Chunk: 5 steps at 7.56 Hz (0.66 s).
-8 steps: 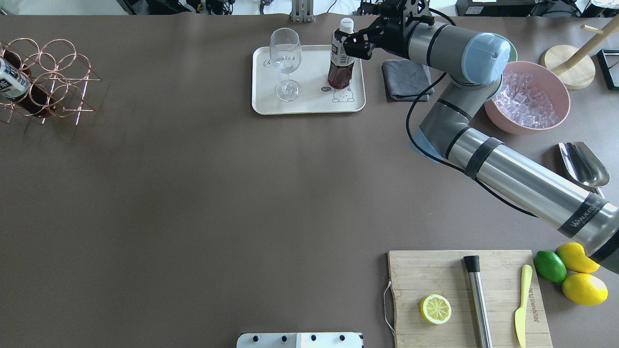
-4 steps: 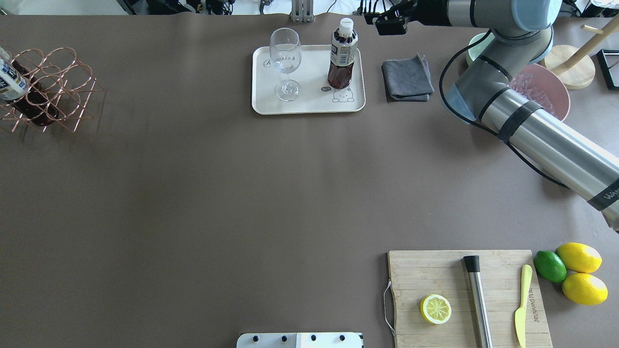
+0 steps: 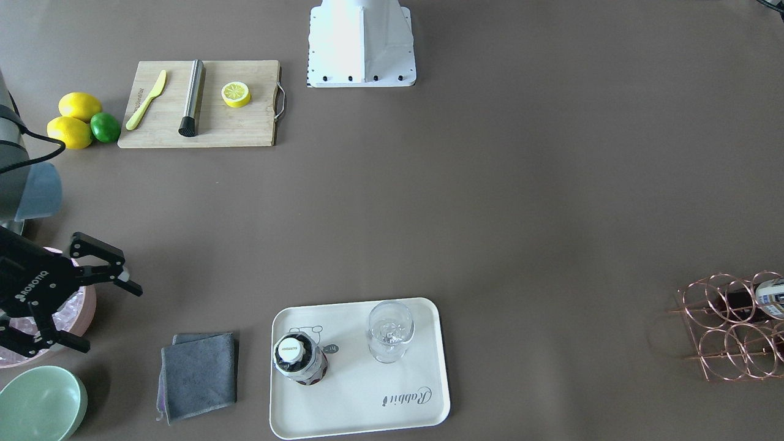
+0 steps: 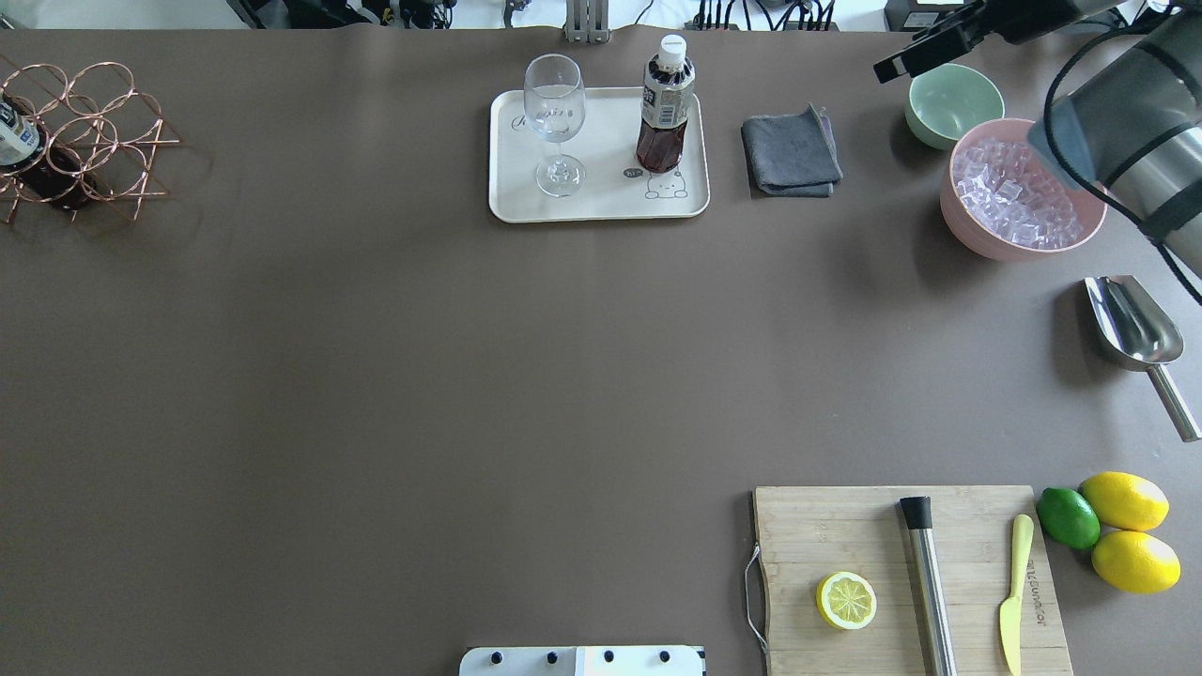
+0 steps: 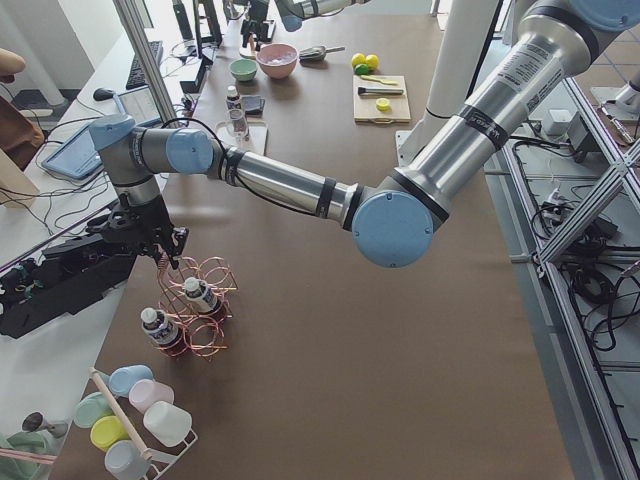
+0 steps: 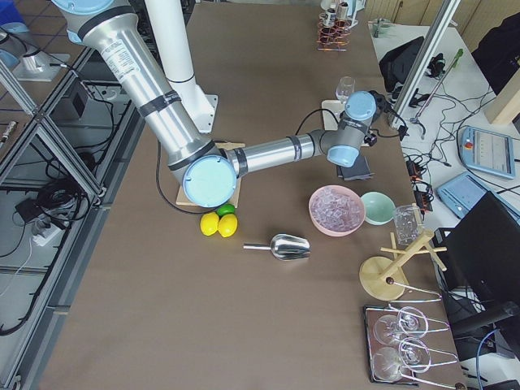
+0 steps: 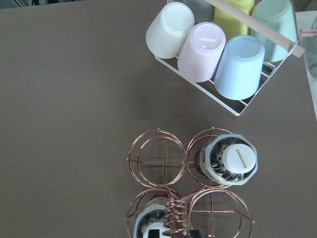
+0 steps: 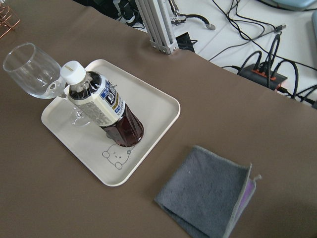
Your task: Take tea from basket to plate
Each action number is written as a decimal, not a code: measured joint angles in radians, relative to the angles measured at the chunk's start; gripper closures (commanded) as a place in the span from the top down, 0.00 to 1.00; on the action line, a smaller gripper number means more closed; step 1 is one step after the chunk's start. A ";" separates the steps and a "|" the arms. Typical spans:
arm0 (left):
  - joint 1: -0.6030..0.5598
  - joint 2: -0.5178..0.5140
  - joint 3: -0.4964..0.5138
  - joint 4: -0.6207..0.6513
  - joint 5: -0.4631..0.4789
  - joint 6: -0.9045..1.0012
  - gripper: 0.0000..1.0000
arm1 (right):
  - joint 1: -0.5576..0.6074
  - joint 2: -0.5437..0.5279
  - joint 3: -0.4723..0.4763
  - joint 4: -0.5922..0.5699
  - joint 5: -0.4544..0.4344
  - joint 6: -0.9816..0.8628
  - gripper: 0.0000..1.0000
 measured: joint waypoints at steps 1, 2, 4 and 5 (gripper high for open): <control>0.010 0.001 0.017 -0.027 0.010 -0.041 0.99 | 0.065 -0.054 0.052 -0.158 0.132 0.007 1.00; 0.014 0.001 0.023 -0.037 0.014 -0.055 0.99 | 0.115 -0.106 0.078 -0.272 0.232 0.010 1.00; 0.009 0.000 0.022 -0.040 0.016 -0.058 0.99 | 0.189 -0.218 0.107 -0.395 0.301 0.013 0.99; 0.003 -0.001 0.013 -0.036 0.016 -0.056 0.99 | 0.223 -0.285 0.127 -0.413 0.305 0.013 1.00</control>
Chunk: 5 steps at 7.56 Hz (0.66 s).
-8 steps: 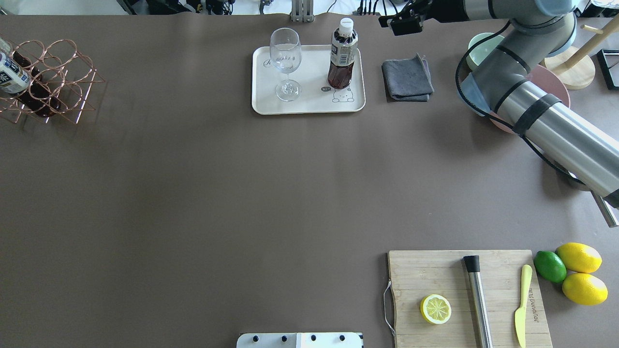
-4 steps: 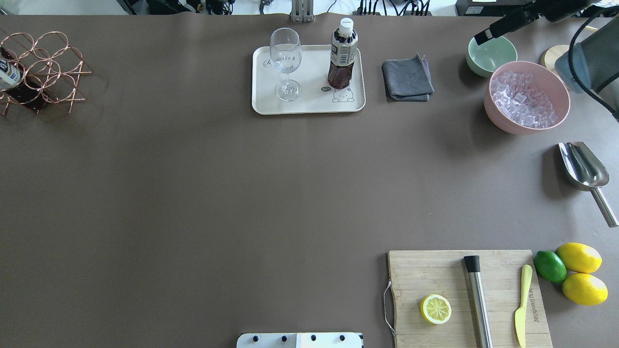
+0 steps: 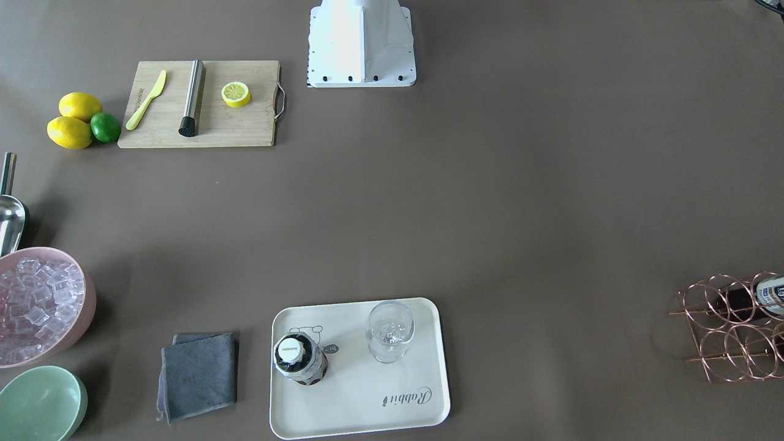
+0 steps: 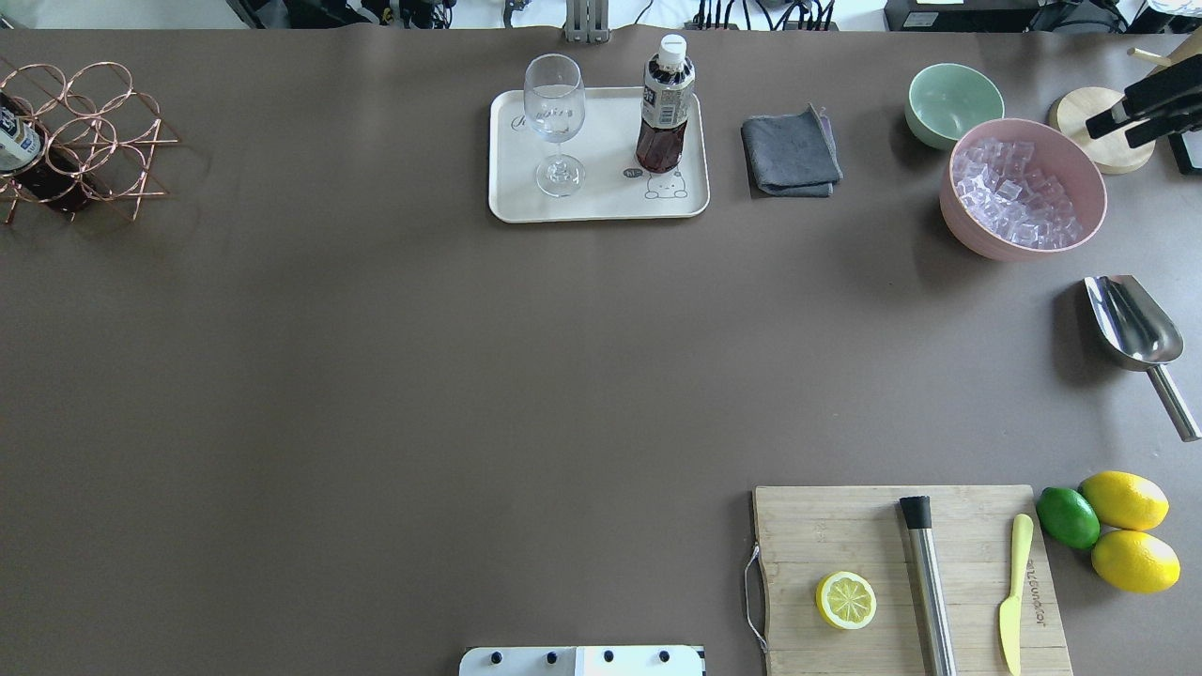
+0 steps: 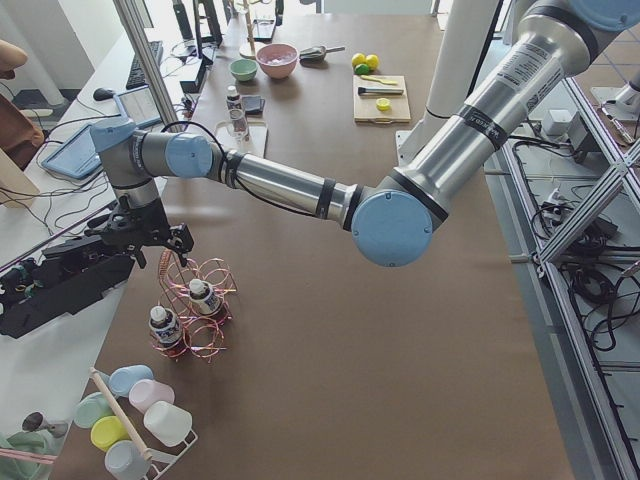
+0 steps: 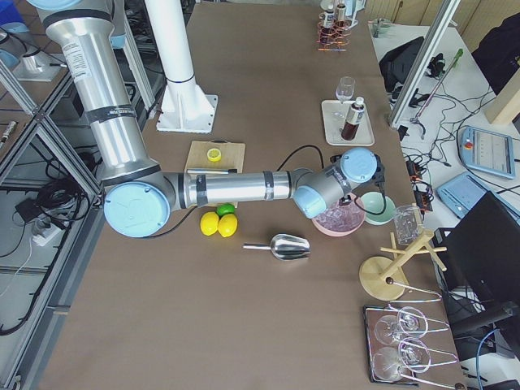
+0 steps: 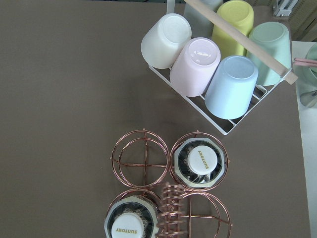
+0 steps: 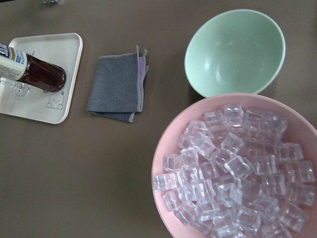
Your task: Take tea from basket to plate
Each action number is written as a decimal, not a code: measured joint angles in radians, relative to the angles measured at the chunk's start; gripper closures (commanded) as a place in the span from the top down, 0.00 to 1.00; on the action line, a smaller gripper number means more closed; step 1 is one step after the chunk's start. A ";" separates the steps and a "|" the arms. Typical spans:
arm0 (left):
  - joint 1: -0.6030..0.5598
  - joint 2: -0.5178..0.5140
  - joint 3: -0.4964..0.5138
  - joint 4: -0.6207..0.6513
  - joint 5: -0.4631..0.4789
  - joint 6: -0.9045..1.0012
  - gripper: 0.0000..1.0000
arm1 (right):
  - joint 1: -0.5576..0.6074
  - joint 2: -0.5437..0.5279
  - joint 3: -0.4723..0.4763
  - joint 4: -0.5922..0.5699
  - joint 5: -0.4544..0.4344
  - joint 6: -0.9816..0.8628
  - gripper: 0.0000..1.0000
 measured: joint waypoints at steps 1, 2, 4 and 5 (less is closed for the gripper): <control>-0.011 0.000 -0.024 0.018 -0.001 0.002 0.99 | 0.019 -0.068 0.021 -0.007 -0.011 -0.001 1.00; -0.023 0.000 -0.061 0.055 -0.002 0.007 0.99 | 0.028 -0.131 0.038 -0.014 -0.036 -0.002 1.00; -0.033 0.010 -0.186 0.183 -0.006 0.070 0.99 | 0.036 -0.211 0.066 -0.098 -0.105 -0.002 1.00; -0.035 0.041 -0.295 0.265 -0.012 0.129 0.99 | 0.037 -0.234 0.091 -0.178 -0.157 -0.002 1.00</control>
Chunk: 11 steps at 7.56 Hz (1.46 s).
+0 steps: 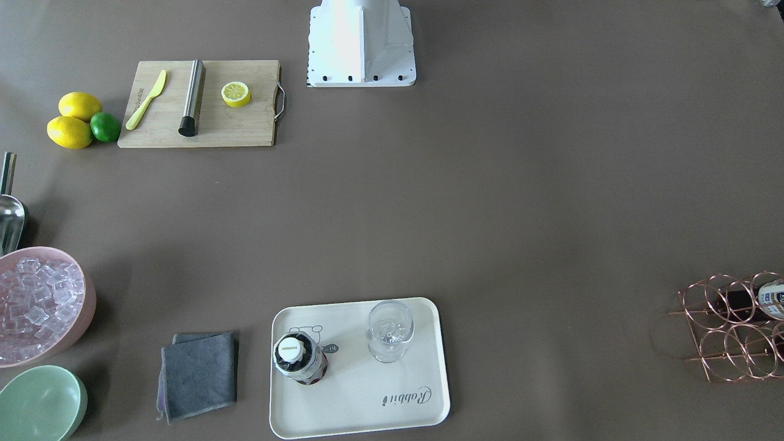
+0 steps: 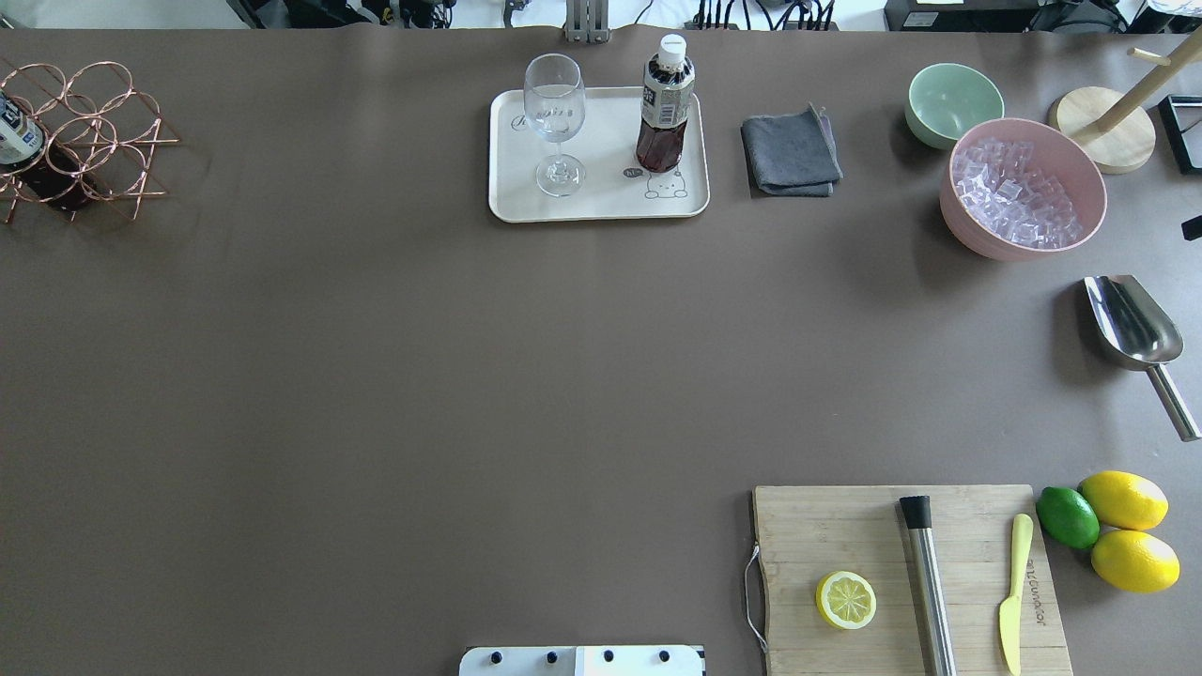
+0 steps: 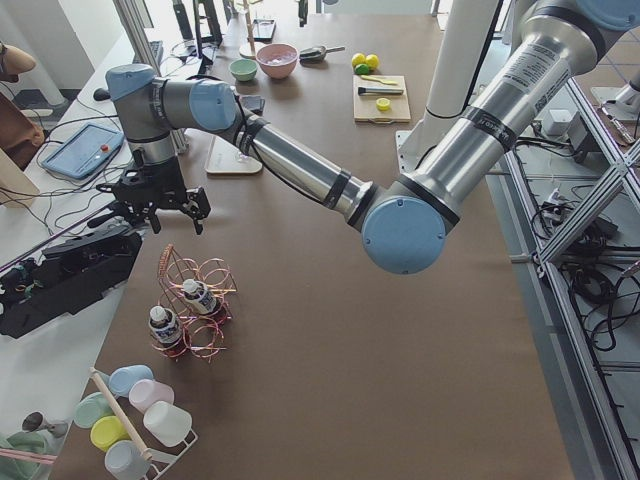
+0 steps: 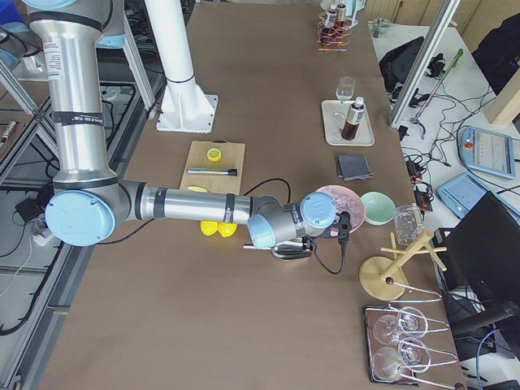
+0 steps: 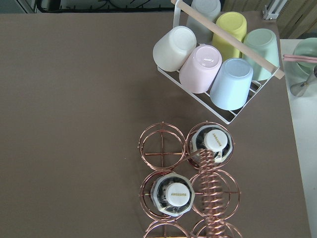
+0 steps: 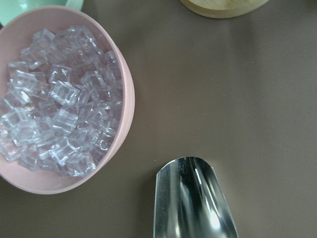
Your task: Take tea from basket to plate
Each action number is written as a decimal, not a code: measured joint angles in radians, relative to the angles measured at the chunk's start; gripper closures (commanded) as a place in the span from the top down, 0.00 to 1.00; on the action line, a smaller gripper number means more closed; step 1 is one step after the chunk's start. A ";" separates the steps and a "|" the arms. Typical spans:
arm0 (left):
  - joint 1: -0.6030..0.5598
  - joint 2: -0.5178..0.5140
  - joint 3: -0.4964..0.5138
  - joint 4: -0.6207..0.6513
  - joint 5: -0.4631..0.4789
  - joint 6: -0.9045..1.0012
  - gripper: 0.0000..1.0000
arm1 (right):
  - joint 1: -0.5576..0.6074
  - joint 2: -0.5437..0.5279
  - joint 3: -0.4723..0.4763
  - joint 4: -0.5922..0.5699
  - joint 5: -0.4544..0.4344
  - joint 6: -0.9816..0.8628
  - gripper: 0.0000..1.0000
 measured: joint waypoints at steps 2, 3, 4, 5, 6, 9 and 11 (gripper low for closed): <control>-0.001 0.141 -0.264 0.114 -0.045 0.153 0.99 | -0.003 -0.039 0.082 -0.202 -0.130 -0.028 1.00; -0.003 0.230 -0.375 0.136 -0.075 0.266 0.99 | 0.004 -0.069 0.115 -0.252 -0.189 -0.079 1.00; -0.011 0.317 -0.456 0.146 -0.098 0.388 0.99 | 0.020 -0.109 0.145 -0.275 -0.230 -0.148 1.00; -0.017 0.391 -0.503 0.148 -0.114 0.495 0.99 | 0.044 -0.147 0.160 -0.282 -0.257 -0.243 1.00; -0.021 0.451 -0.522 0.141 -0.126 0.578 0.99 | 0.069 -0.174 0.165 -0.283 -0.280 -0.333 1.00; -0.093 0.689 -0.525 -0.007 -0.164 0.957 0.99 | 0.109 -0.216 0.170 -0.281 -0.299 -0.425 1.00; -0.159 0.923 -0.471 -0.330 -0.204 1.254 0.99 | 0.112 -0.213 0.169 -0.284 -0.302 -0.430 1.00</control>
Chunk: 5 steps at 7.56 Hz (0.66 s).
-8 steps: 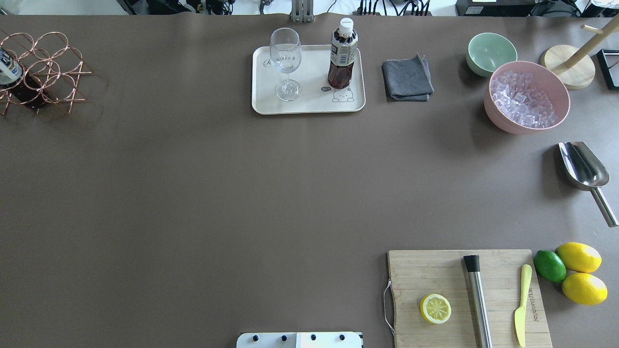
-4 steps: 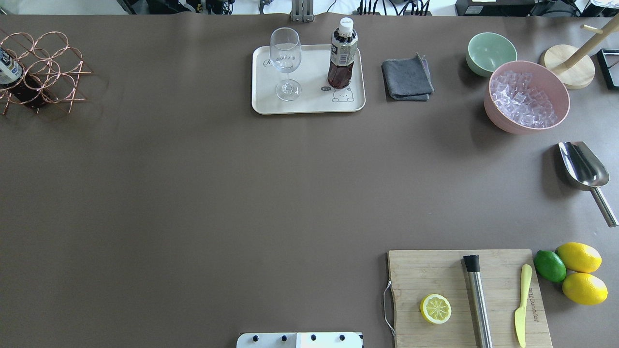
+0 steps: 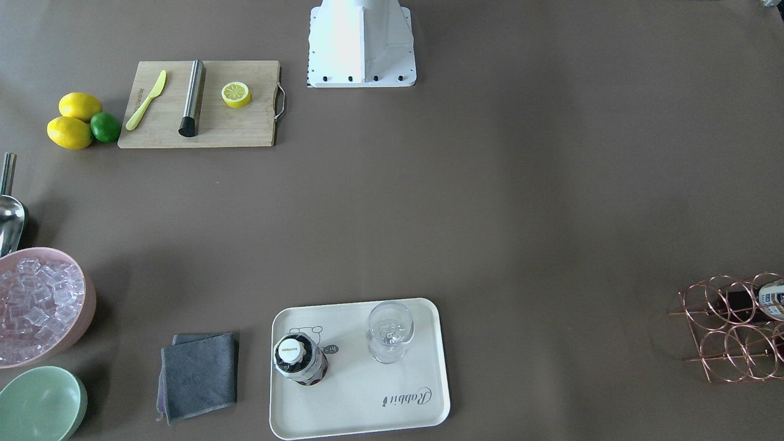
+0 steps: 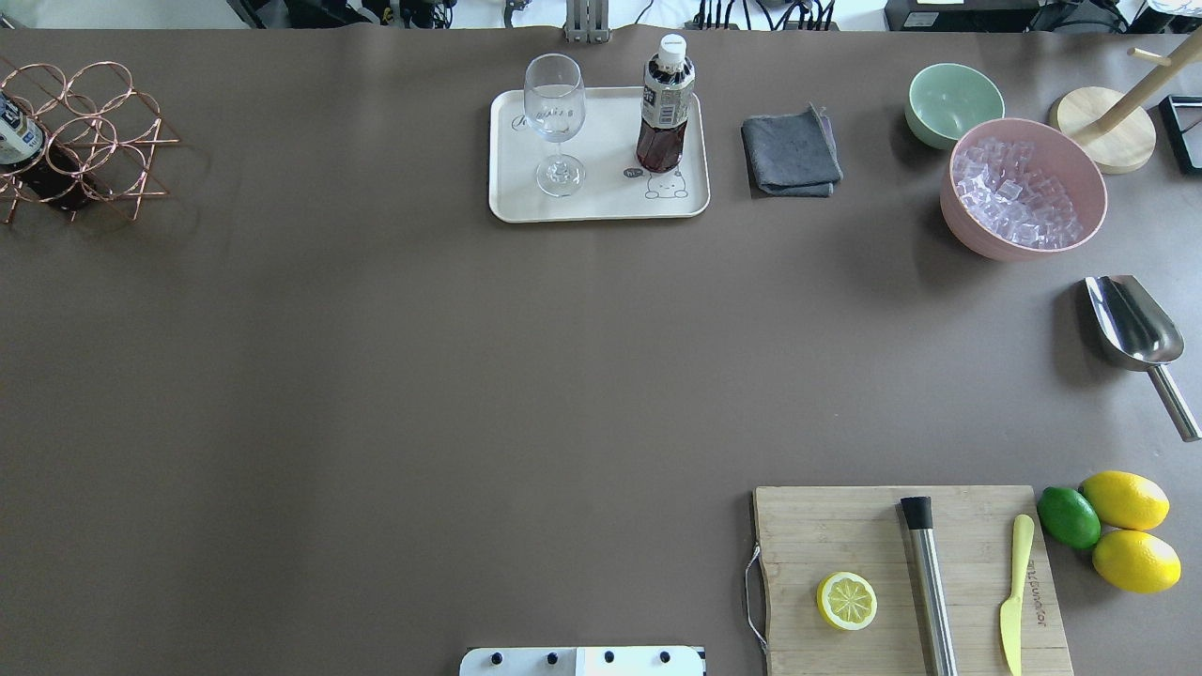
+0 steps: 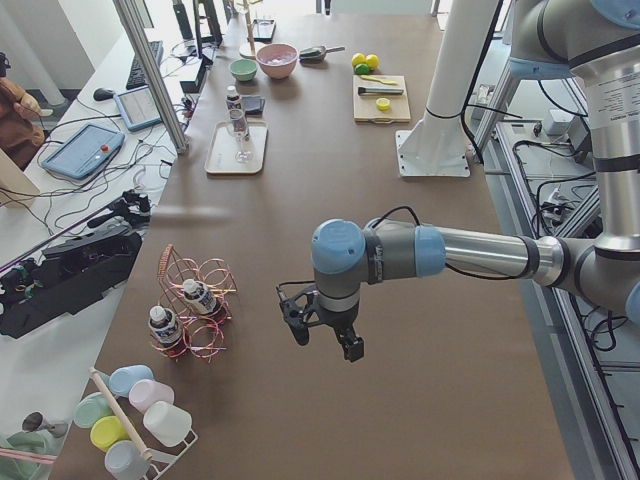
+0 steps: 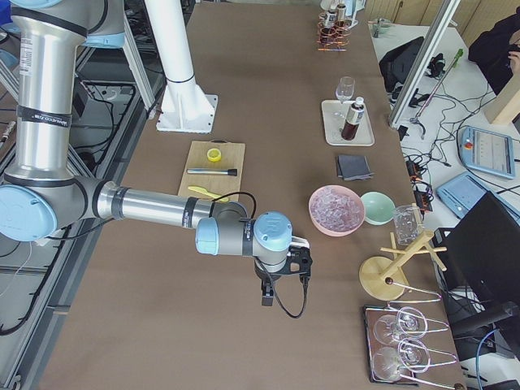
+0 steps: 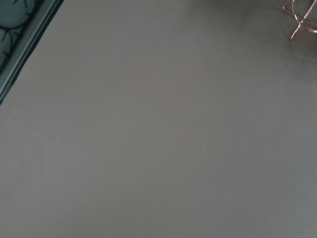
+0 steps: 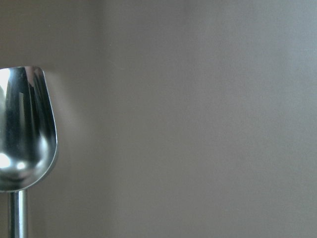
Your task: Take tea from basket to plate
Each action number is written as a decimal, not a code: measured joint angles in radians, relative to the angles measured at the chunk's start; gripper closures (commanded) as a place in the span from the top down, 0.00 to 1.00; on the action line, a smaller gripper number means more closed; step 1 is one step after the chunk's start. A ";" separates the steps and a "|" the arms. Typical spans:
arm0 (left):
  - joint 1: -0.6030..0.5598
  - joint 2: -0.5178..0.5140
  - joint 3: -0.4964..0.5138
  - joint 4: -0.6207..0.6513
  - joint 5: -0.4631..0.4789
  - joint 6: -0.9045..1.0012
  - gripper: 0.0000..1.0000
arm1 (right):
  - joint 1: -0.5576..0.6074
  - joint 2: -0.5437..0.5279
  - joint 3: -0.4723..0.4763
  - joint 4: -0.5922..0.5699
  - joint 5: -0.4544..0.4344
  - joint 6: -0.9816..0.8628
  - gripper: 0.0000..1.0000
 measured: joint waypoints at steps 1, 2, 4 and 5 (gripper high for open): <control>-0.009 0.049 0.029 -0.086 -0.005 0.054 0.99 | 0.000 0.000 0.000 0.002 -0.001 0.000 1.00; -0.012 0.070 0.049 -0.127 -0.008 0.077 0.99 | 0.001 0.000 0.001 0.003 -0.001 -0.001 1.00; -0.012 0.078 0.077 -0.155 -0.010 0.094 0.99 | 0.001 -0.001 0.001 0.005 -0.001 0.000 1.00; -0.006 0.077 0.091 -0.173 -0.010 0.106 0.99 | 0.002 -0.005 0.001 0.005 -0.001 0.000 1.00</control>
